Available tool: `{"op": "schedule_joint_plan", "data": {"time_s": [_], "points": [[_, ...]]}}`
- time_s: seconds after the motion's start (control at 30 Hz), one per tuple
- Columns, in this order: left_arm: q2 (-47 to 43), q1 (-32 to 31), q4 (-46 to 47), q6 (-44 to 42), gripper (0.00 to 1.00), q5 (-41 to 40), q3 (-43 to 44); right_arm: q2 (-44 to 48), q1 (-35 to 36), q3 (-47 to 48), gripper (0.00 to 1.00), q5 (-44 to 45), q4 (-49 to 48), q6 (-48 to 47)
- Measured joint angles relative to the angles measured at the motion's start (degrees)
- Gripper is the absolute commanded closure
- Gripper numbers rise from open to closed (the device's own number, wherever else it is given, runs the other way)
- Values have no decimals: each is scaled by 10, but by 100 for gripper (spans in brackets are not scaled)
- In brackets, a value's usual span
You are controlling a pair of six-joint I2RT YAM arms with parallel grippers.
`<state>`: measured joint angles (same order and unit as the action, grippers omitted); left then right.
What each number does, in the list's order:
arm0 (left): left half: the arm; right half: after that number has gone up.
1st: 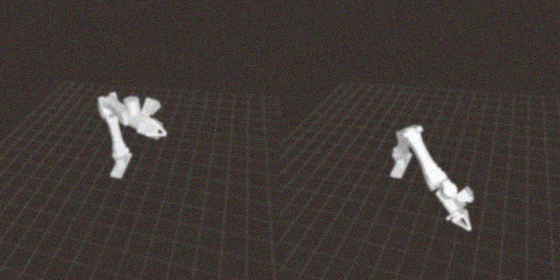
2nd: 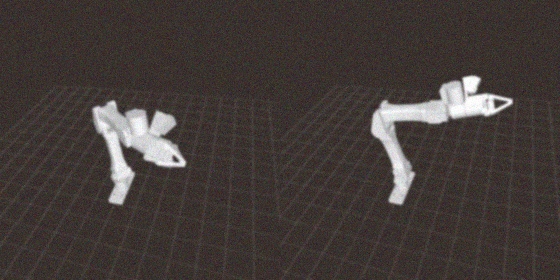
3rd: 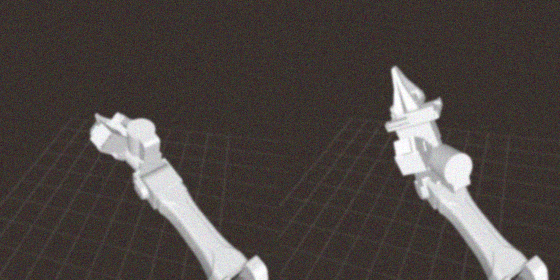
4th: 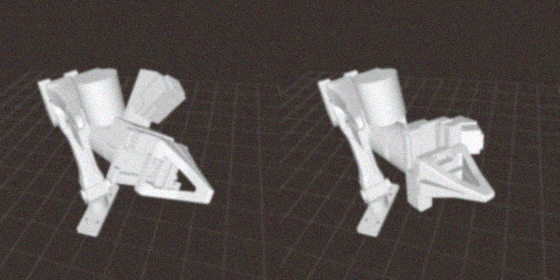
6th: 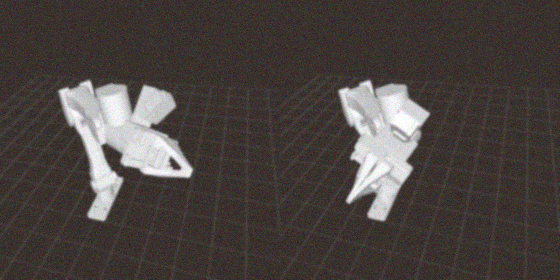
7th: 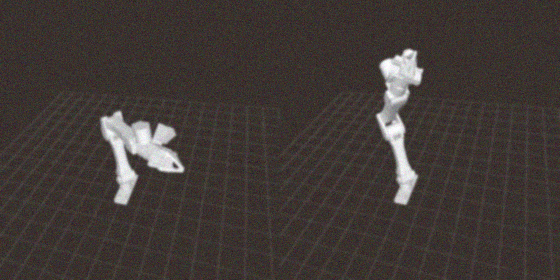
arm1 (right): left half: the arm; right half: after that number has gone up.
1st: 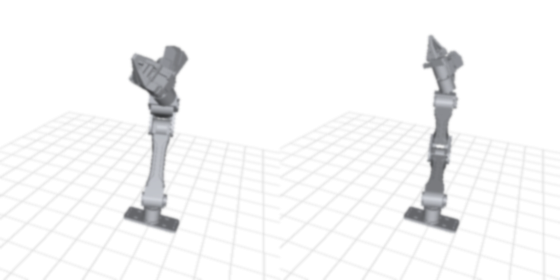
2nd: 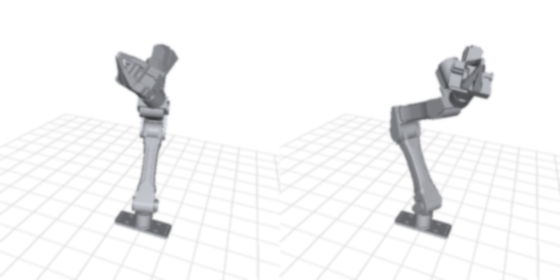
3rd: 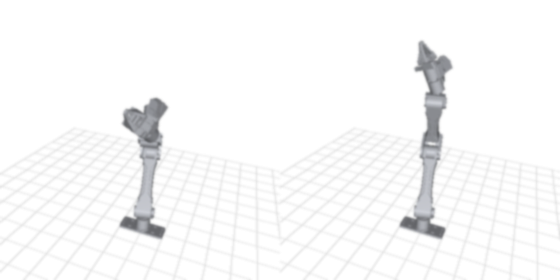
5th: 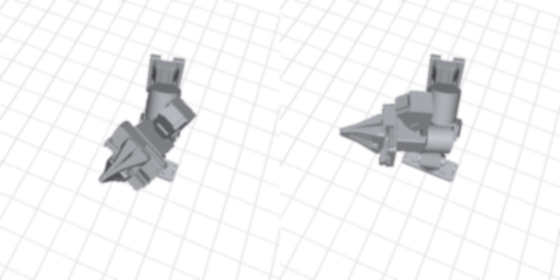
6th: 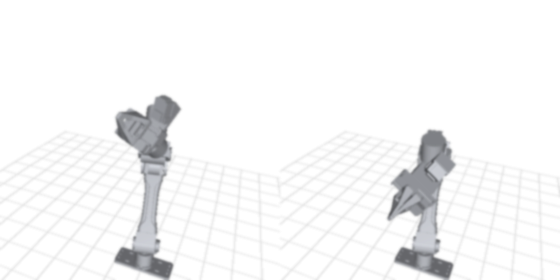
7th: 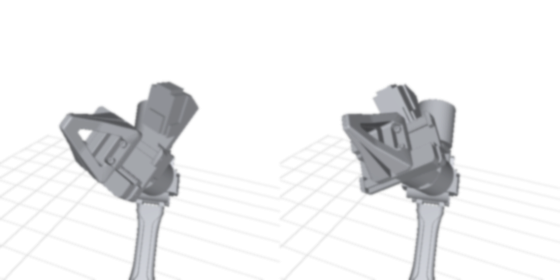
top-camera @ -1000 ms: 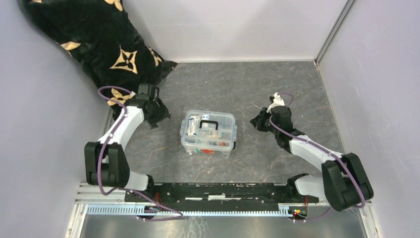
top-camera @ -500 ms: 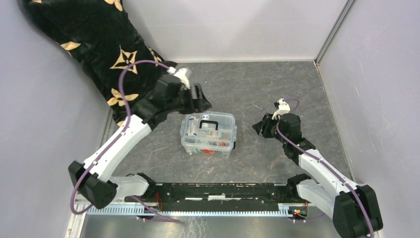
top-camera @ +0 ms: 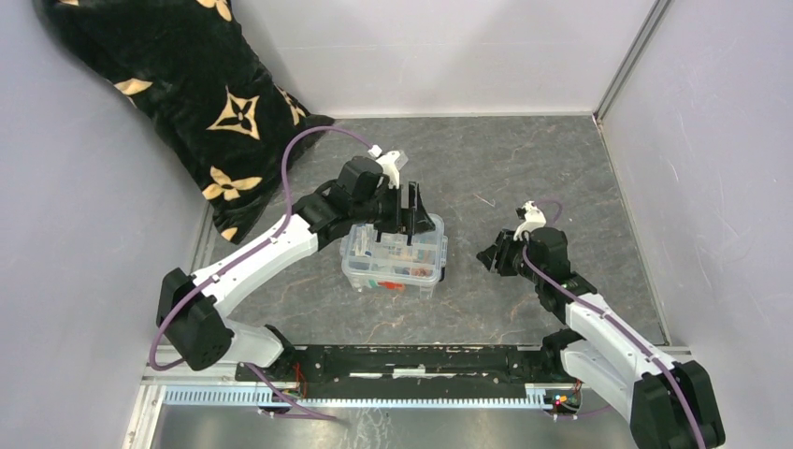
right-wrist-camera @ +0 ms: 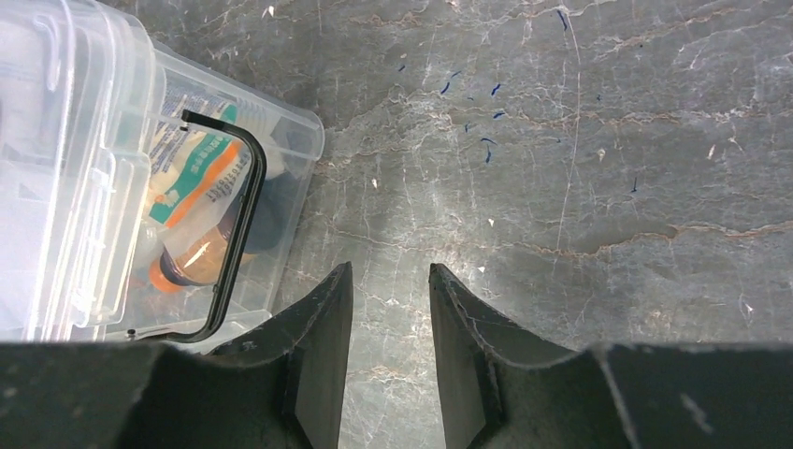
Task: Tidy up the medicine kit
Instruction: Adjust the medicine box at the center of the board, then close the lid of the medicine box.
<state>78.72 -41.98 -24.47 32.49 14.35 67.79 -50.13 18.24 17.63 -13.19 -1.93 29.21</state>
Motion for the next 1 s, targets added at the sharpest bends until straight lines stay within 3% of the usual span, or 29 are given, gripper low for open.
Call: {"op": "schedule_joint_plan", "data": {"time_s": [0.43, 0.67, 1.0], "points": [[32, -13, 86, 1, 11, 53, -34, 15, 0, -39, 29, -58, -52, 74], [38, -13, 99, 2, 11, 53, -51, 21, 0, -84, 23, -96, -118, 146], [45, -13, 132, 14, 11, 47, -74, 24, 0, -89, 15, -108, -153, 178]]}}
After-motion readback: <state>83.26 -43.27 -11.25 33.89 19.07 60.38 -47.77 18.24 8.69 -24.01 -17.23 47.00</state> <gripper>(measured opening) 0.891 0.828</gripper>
